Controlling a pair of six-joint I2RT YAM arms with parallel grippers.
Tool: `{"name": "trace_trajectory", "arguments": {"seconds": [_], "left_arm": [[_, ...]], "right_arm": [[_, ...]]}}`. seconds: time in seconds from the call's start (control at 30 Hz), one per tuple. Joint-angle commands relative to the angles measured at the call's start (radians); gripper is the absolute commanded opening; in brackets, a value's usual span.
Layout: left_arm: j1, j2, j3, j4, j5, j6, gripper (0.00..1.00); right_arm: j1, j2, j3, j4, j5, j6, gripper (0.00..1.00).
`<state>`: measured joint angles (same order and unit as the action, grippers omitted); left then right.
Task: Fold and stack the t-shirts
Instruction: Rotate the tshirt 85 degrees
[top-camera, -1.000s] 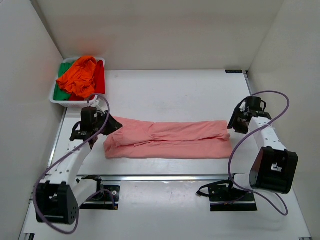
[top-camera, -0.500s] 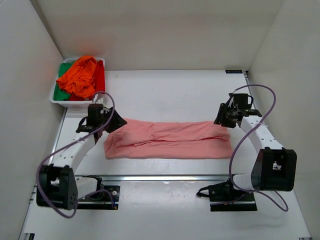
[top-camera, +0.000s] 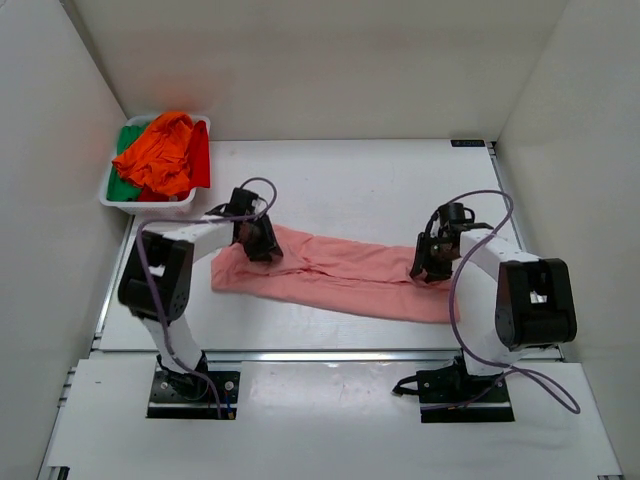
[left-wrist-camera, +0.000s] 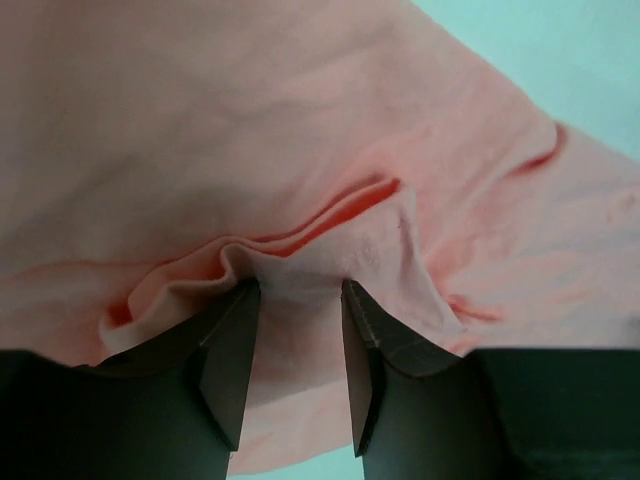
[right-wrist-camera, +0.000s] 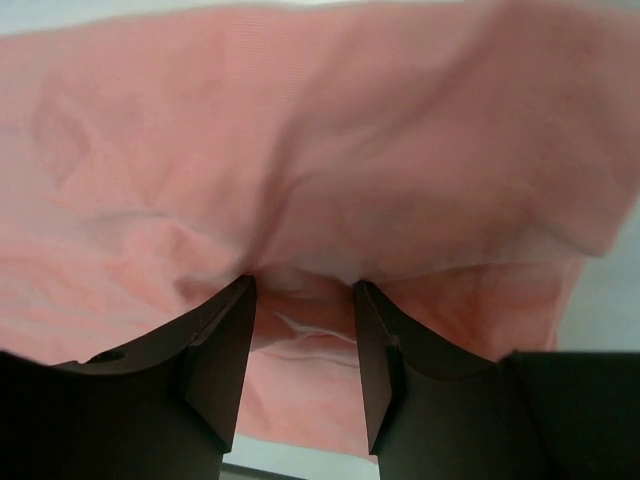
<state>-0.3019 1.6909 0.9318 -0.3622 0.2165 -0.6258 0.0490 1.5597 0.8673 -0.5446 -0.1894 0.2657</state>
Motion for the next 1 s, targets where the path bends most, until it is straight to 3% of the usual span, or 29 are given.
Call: {"name": "trace_trajectory", "arguments": {"seconds": [0.0,0.2,0.3,0.43,0.47,0.5,0.57,0.63,0.7,0.8,0.97], "left_arm": [[0.012,0.165,0.21,-0.079,-0.072,0.07,0.49],[-0.037,0.516,0.727,-0.277,-0.059,0.12,0.44],[-0.045,0.717,1.089,-0.41,-0.042,0.133,0.44],[-0.048,1.088,1.786,-0.639,0.027,0.127,0.44],[-0.048,1.122,1.871,-0.641,0.076,0.106,0.44],[-0.043,1.142,1.86,-0.606,0.093,0.095,0.43],[-0.052,1.045,1.613,-0.499,0.104,0.11,0.44],[-0.059,0.988,1.473,-0.375,0.089,0.112,0.44],[-0.069,1.009,1.528,-0.394,0.087,0.11,0.44],[-0.062,1.101,1.759,-0.414,0.116,0.08,0.45],[-0.023,0.985,1.561,-0.201,0.126,0.044,0.47]], "right_arm": [[0.066,-0.041,-0.051,-0.047,-0.019,0.075,0.42],[0.184,-0.147,-0.194,0.021,-0.088,0.225,0.41],[0.299,-0.206,-0.281,0.077,-0.068,0.34,0.39],[0.496,-0.262,-0.355,0.272,-0.084,0.573,0.38],[0.546,-0.26,-0.366,0.334,-0.071,0.637,0.38],[0.567,-0.254,-0.369,0.357,-0.067,0.665,0.39],[0.653,-0.189,-0.337,0.431,-0.067,0.676,0.44],[0.713,-0.114,-0.281,0.431,-0.059,0.647,0.51],[0.77,-0.041,-0.206,0.404,-0.05,0.597,0.53],[0.842,0.025,-0.154,0.405,-0.041,0.569,0.54],[0.893,0.069,-0.113,0.371,-0.031,0.554,0.6]]}}
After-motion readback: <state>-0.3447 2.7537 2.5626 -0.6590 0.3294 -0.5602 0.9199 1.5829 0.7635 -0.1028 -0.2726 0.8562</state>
